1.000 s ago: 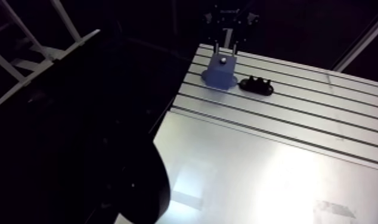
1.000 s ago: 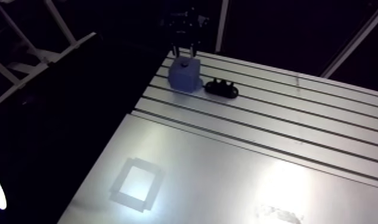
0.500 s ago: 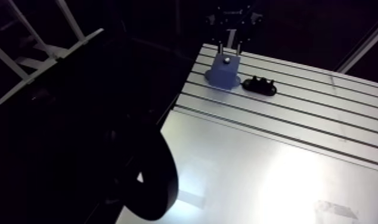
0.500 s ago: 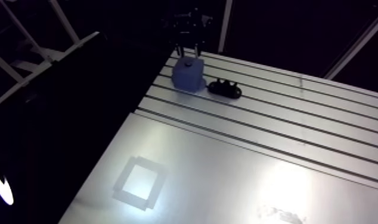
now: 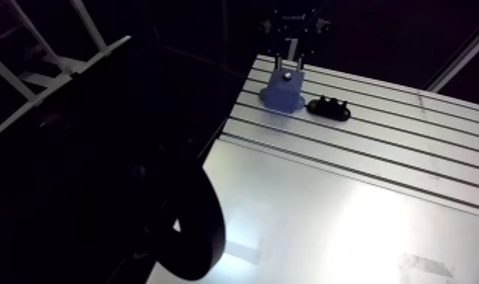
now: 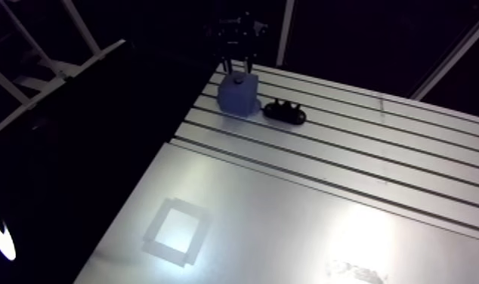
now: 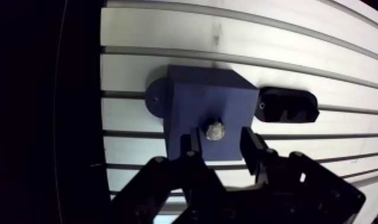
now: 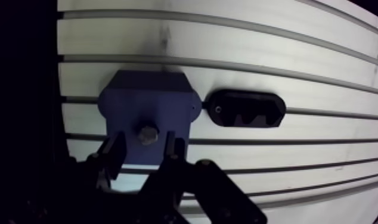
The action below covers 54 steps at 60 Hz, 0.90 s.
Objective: Pick up the M10 bolt and insert it into the hex recess until seated.
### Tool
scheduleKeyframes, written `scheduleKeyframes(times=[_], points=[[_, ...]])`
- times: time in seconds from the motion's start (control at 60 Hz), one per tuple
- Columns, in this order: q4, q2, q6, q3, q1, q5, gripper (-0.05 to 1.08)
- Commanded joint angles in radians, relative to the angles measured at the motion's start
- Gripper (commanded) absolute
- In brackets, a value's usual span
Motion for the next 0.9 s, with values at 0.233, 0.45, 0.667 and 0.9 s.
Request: scheduleKeyframes(times=[0.233,0.45,0.667,0.9], points=[[0.000,0.000,-0.001,0.013,-0.003,0.001,0.52],[0.000,0.002,-0.001,0.015,-0.003,0.009,0.55],[0.000,0.002,-0.001,0.013,-0.003,0.016,0.55],[0.000,0.002,-0.001,0.013,-0.004,0.016,0.56]])
